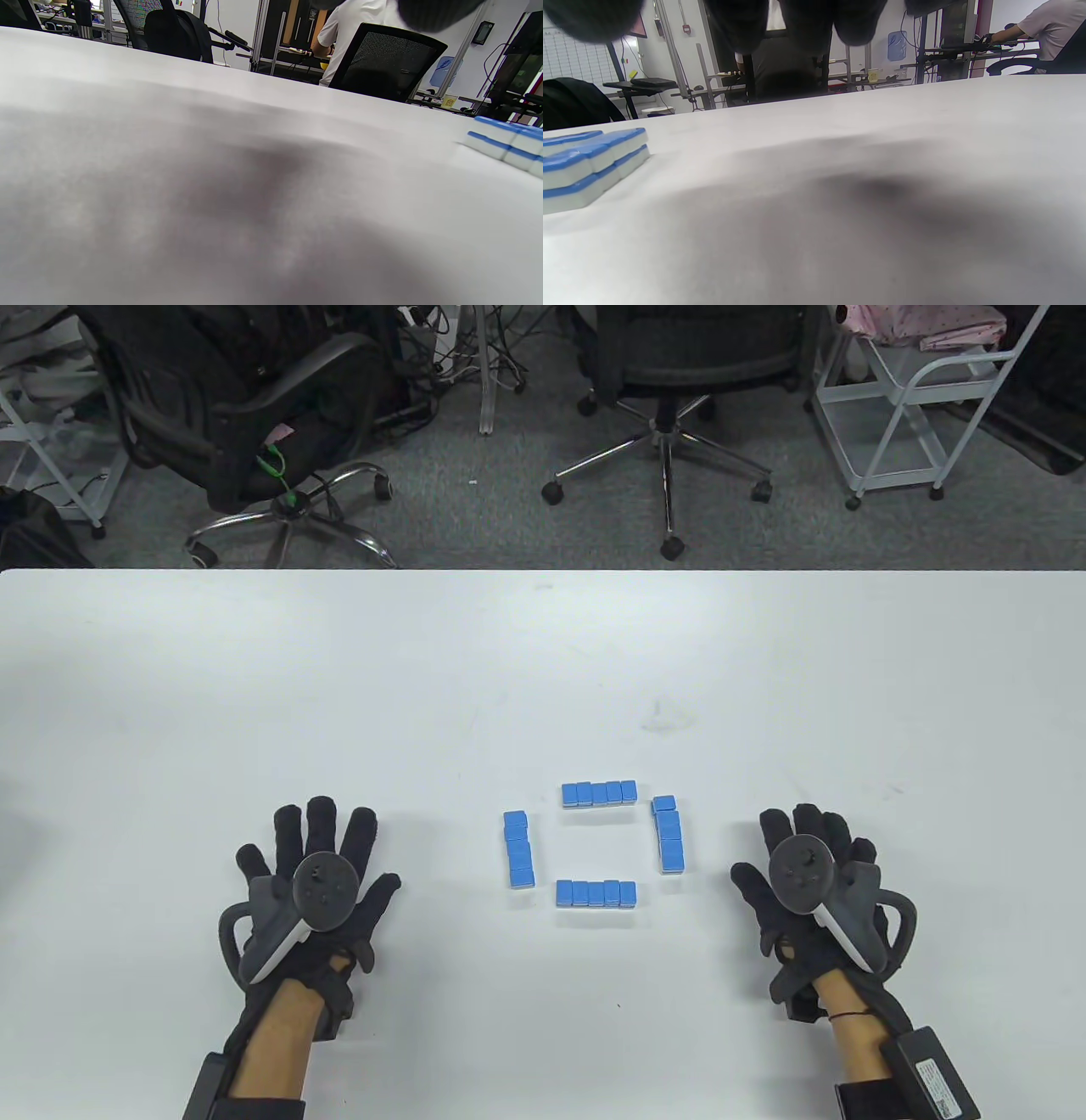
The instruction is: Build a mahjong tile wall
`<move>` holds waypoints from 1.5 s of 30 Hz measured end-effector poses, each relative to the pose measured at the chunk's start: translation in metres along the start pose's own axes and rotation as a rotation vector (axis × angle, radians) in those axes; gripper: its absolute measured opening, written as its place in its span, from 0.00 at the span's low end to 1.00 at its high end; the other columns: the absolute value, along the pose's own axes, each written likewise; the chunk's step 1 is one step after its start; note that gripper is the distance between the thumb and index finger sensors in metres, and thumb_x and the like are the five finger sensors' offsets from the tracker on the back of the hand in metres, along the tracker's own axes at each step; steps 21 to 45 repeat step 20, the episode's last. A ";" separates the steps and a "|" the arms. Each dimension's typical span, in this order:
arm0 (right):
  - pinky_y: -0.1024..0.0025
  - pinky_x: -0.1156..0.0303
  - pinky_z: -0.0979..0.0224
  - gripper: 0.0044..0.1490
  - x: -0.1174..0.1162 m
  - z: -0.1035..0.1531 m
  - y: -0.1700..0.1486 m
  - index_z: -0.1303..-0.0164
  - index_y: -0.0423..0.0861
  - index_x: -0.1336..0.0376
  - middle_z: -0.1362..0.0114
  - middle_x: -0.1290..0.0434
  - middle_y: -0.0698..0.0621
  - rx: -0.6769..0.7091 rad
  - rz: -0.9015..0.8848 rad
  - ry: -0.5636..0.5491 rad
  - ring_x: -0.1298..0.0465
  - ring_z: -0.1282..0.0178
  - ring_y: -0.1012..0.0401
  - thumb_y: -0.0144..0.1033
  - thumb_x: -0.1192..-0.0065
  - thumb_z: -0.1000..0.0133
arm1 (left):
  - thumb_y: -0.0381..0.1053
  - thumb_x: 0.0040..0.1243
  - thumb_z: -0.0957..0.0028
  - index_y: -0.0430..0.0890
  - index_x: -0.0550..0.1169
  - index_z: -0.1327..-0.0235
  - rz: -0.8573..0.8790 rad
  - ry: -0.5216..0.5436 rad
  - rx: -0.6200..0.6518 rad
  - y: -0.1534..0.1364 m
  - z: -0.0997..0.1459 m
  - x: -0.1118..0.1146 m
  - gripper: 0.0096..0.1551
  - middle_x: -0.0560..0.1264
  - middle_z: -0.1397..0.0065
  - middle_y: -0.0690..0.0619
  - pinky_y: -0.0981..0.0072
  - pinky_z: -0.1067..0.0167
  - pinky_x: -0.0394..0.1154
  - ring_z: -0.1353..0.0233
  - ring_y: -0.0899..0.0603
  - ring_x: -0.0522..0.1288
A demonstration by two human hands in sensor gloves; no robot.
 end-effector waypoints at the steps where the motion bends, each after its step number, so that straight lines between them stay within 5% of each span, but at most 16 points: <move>1: 0.37 0.56 0.18 0.49 0.000 0.000 0.000 0.27 0.58 0.48 0.15 0.47 0.46 0.003 -0.016 -0.004 0.49 0.15 0.45 0.67 0.48 0.59 | 0.75 0.43 0.49 0.70 0.45 0.18 0.003 -0.004 0.000 0.000 0.000 0.000 0.45 0.29 0.15 0.61 0.31 0.29 0.23 0.17 0.42 0.24; 45: 0.38 0.49 0.18 0.47 0.005 0.007 0.004 0.29 0.56 0.44 0.18 0.39 0.47 0.027 -0.036 -0.060 0.41 0.17 0.45 0.65 0.47 0.59 | 0.73 0.43 0.48 0.67 0.48 0.17 0.050 -0.015 -0.004 -0.005 0.002 0.003 0.45 0.32 0.14 0.59 0.31 0.29 0.26 0.16 0.41 0.26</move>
Point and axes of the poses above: the tracker on the back of each hand, its own y axis roughly to the thumb side, its own z axis roughly from the fingertips to the wrist, x = y × z, the point moved 2 cm from there along -z, roughly from the wrist to the fingertips
